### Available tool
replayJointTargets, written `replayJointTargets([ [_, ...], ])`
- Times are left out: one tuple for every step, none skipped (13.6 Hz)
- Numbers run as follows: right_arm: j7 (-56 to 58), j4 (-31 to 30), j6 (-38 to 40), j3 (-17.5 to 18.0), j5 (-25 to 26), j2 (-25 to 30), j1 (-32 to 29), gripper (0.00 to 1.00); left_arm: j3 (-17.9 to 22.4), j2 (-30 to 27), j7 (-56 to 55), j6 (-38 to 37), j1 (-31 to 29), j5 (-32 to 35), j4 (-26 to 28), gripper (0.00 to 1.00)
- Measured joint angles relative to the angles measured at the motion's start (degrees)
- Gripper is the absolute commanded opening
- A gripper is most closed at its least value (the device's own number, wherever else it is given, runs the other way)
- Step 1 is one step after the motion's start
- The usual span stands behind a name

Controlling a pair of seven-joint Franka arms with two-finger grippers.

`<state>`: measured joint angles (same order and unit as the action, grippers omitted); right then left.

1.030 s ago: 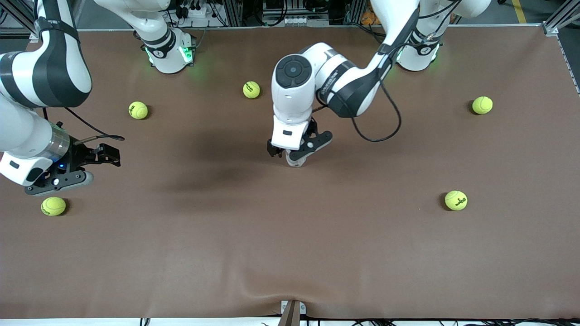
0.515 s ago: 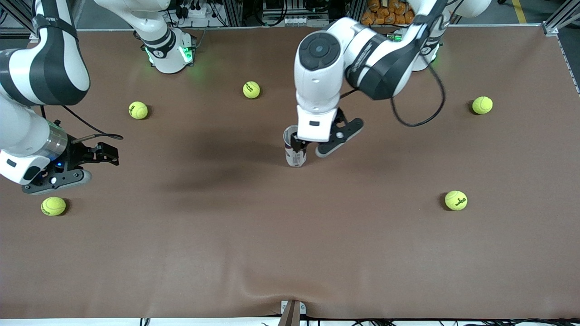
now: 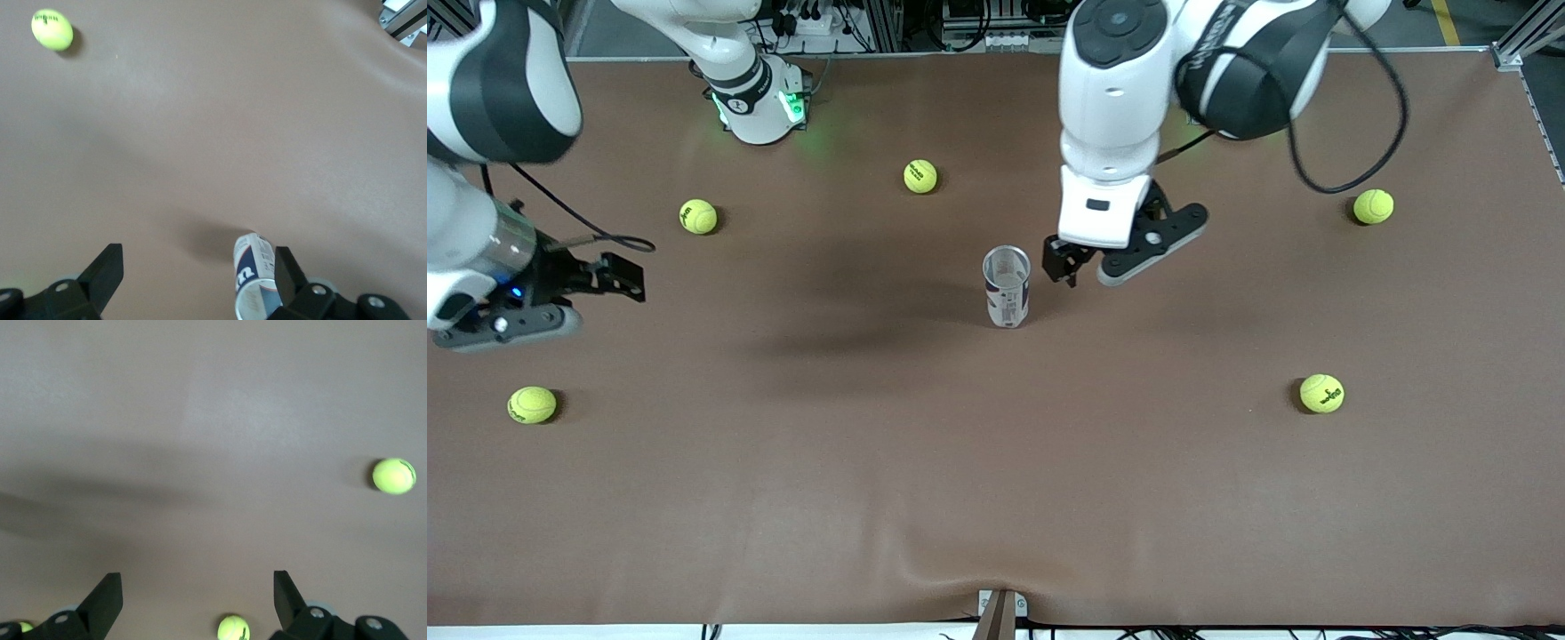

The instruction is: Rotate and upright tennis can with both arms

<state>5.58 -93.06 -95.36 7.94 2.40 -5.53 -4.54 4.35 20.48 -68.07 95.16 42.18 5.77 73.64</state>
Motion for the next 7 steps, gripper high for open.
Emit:
replayJointTargets([
  [-1.57,0.16,1.83,0.07,-0.77,1.85,0.01,1.00,0.32,-0.27,0.85,-0.12,-0.10,0.00,0.02,1.00],
  [-2.89,0.20,3.78,0.02,-1.69,3.76,0.04,1.00,0.59,-0.59,1.73,-0.61,-0.24,0.00,0.02,1.00],
  [-4.40,0.20,6.05,-0.59,-2.15,5.48,0.36,1.00,0.79,-1.02,3.58,-1.50,-0.64,0.00,0.03,1.00],
  [-6.12,0.20,8.07,-2.62,-2.46,6.77,1.64,1.00,0.95,-1.56,6.48,-2.58,-1.33,0.00,0.03,1.00],
  [-7.47,0.19,9.66,-5.66,-3.07,7.56,3.43,1.00,1.06,-2.24,9.54,-3.71,-2.25,0.00,0.04,1.00],
  [-8.52,0.25,10.86,-7.86,-3.84,8.01,4.33,1.00,1.11,-2.91,12.11,-4.64,-3.29,0.00,0.06,1.00],
  [-9.79,0.60,12.09,-9.09,-4.19,8.26,4.44,1.00,1.16,-3.55,14.52,-5.34,-4.34,0.00,0.08,1.00],
])
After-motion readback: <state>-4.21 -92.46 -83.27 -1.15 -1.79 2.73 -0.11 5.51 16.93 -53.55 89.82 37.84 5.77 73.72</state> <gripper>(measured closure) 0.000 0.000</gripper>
